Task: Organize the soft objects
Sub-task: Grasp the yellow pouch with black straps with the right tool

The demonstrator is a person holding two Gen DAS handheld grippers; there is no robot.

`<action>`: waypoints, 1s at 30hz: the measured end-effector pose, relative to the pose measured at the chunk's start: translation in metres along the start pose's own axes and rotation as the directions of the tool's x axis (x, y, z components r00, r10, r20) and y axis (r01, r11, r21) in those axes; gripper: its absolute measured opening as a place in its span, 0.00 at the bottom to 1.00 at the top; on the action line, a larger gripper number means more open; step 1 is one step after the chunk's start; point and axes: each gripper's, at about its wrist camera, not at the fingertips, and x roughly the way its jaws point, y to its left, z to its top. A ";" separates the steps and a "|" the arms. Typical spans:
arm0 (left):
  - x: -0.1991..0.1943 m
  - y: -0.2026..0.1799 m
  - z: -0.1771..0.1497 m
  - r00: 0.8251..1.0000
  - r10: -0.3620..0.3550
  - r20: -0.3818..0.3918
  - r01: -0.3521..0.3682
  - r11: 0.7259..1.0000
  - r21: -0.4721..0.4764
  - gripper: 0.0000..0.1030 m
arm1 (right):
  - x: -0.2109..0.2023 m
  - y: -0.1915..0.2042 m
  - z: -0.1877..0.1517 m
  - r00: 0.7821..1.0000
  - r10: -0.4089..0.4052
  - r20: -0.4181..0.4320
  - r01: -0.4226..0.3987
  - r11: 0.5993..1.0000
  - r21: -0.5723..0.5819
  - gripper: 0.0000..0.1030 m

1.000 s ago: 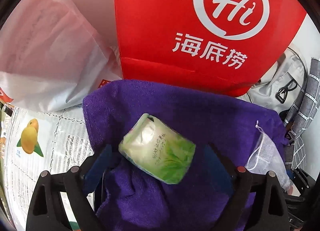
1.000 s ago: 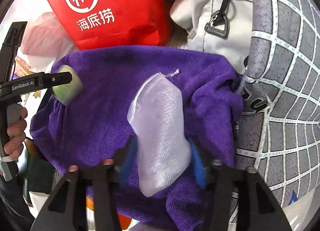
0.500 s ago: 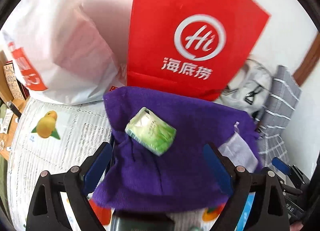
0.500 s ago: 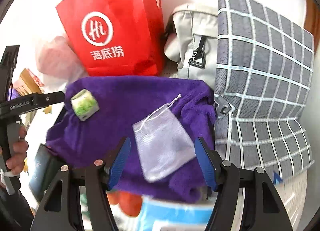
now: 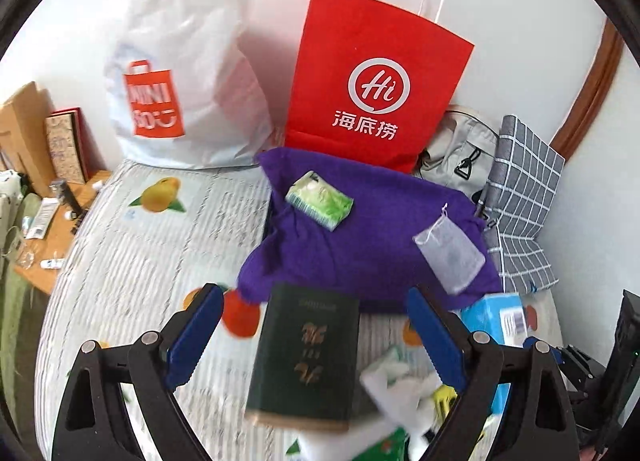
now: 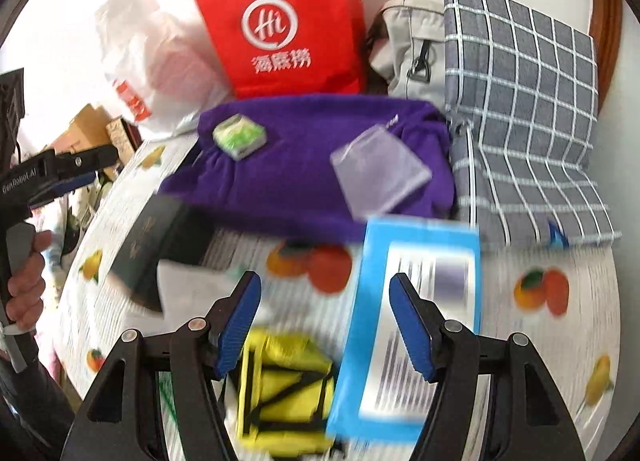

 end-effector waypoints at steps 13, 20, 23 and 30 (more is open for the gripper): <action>-0.024 0.028 -0.071 1.000 -0.009 -0.029 0.007 0.998 -0.060 0.90 | -0.013 0.049 -0.081 0.999 -0.025 -0.030 0.022 0.994 -0.109 0.54; -0.024 0.046 -0.093 0.998 0.011 -0.069 -0.015 0.998 -0.061 0.90 | 0.011 0.070 -0.087 0.991 -0.115 -0.062 0.102 0.977 -0.187 0.43; -0.024 0.047 -0.097 0.997 0.006 -0.072 -0.011 0.998 -0.057 0.90 | 0.025 0.074 -0.088 0.980 -0.182 -0.082 0.162 0.965 -0.204 0.40; -0.028 0.041 -0.102 0.997 -0.002 -0.082 -0.002 0.999 -0.045 0.90 | 0.019 0.073 -0.089 0.985 -0.162 -0.052 0.150 0.971 -0.185 0.12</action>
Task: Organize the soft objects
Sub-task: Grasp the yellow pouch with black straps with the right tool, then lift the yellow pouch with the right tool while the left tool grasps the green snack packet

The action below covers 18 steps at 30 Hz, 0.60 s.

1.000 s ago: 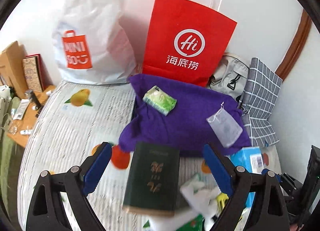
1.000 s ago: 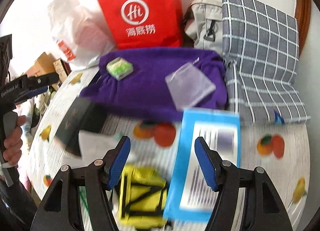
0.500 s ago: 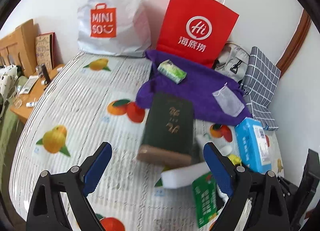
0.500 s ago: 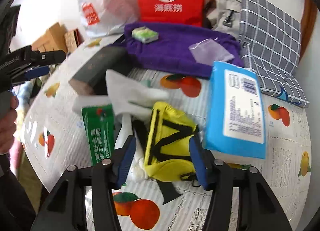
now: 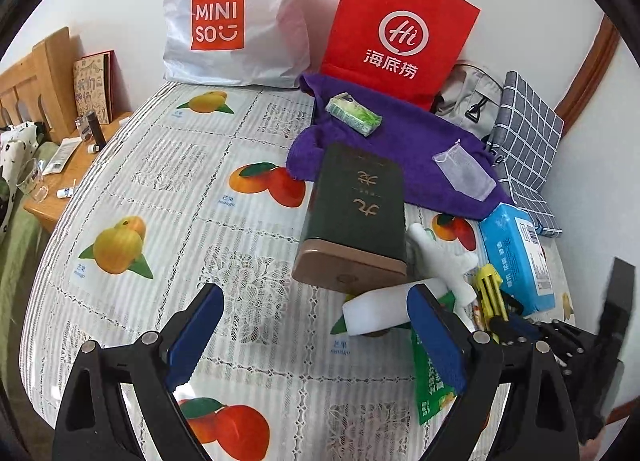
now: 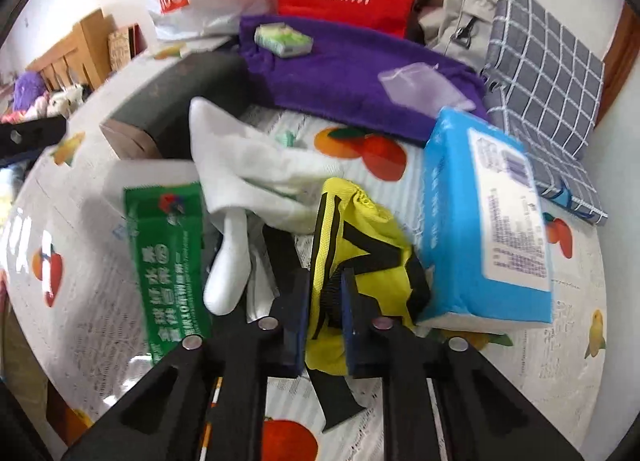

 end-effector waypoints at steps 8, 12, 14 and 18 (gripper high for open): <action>-0.011 -0.013 -0.012 1.000 -0.004 -0.001 0.004 1.000 0.018 0.90 | -0.050 -0.029 -0.015 0.983 0.164 0.084 -0.173 0.979 0.111 0.10; -0.015 -0.021 -0.022 1.000 -0.005 -0.010 0.006 1.000 0.025 0.90 | -0.064 -0.053 -0.035 0.960 0.261 0.098 -0.275 0.943 0.187 0.10; -0.015 -0.025 -0.027 1.000 -0.006 -0.019 0.006 1.000 0.030 0.90 | -0.065 -0.062 -0.044 0.960 0.265 0.092 -0.279 0.937 0.211 0.10; -0.013 -0.032 -0.037 0.999 -0.012 -0.036 0.013 0.999 0.036 0.90 | -0.062 -0.083 -0.065 0.954 0.287 0.084 -0.299 0.911 0.283 0.11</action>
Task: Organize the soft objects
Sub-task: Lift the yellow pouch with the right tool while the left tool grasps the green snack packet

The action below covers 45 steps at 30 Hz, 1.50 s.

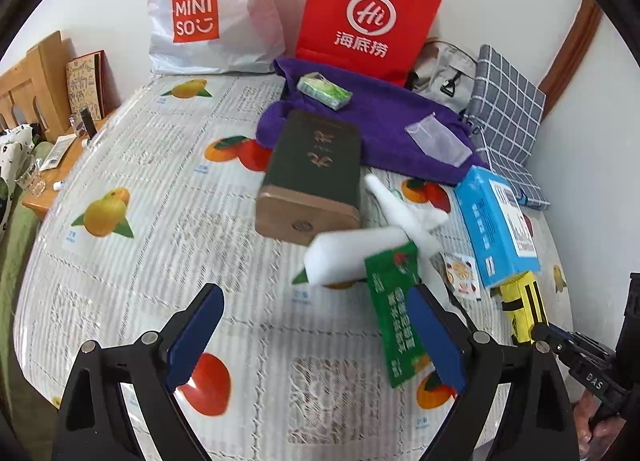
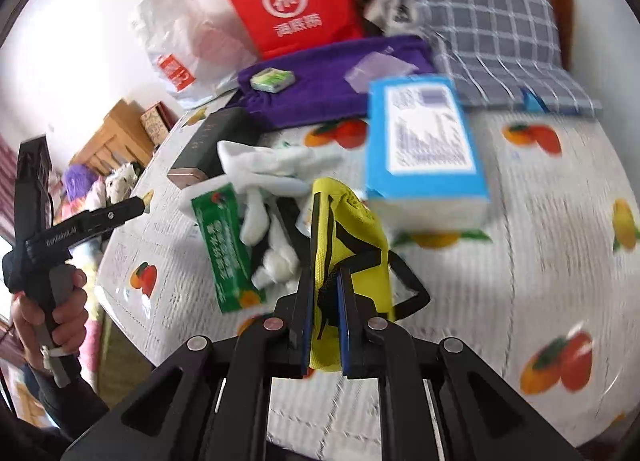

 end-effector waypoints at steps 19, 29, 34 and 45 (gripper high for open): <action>0.018 -0.019 -0.019 0.998 0.022 -0.053 -0.020 0.999 0.029 0.90 | 0.016 -0.021 -0.030 0.995 -0.096 0.021 0.097 0.993 -0.071 0.67; 0.034 -0.028 -0.023 0.997 -0.010 -0.078 0.013 0.999 0.042 0.90 | 0.057 -0.007 -0.030 0.986 -0.166 -0.018 0.163 0.981 -0.104 0.73; 0.049 -0.040 -0.025 0.995 0.004 -0.102 0.001 0.999 0.050 0.90 | 0.058 -0.005 -0.032 0.983 -0.183 0.008 0.182 0.973 -0.144 0.71; 0.082 -0.064 -0.023 0.988 0.074 -0.139 -0.071 0.997 0.029 0.90 | 0.043 -0.036 -0.034 0.981 -0.189 0.033 0.191 0.976 -0.100 0.67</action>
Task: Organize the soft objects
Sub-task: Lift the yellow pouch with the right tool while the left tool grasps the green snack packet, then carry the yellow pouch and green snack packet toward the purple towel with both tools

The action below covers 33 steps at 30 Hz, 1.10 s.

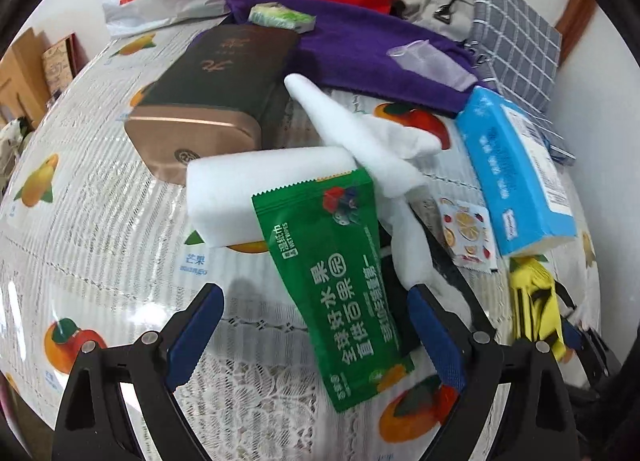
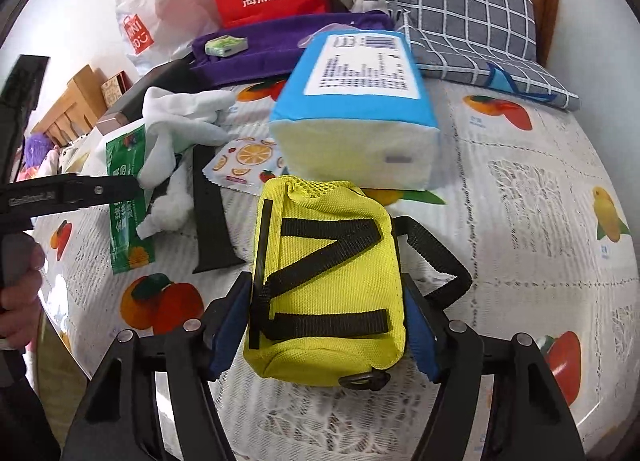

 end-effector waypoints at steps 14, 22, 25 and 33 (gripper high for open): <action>-0.006 0.011 -0.003 1.000 -0.012 0.019 0.012 1.000 -0.006 0.38 | 0.000 -0.001 0.001 1.000 -0.003 -0.001 0.003 1.000 0.009 0.67; -0.020 0.030 -0.008 0.999 -0.032 0.039 0.033 0.999 -0.025 0.33 | -0.009 0.000 0.000 1.000 -0.008 -0.004 0.008 0.999 0.031 0.64; -0.027 0.035 -0.007 0.998 -0.037 0.054 0.038 0.999 -0.030 0.33 | -0.015 0.001 0.000 1.000 -0.007 0.000 0.007 0.999 0.037 0.64; -0.051 0.039 -0.002 0.992 -0.077 0.098 0.079 0.997 -0.023 0.33 | -0.037 0.006 0.007 0.999 -0.005 0.031 0.004 0.999 0.033 0.64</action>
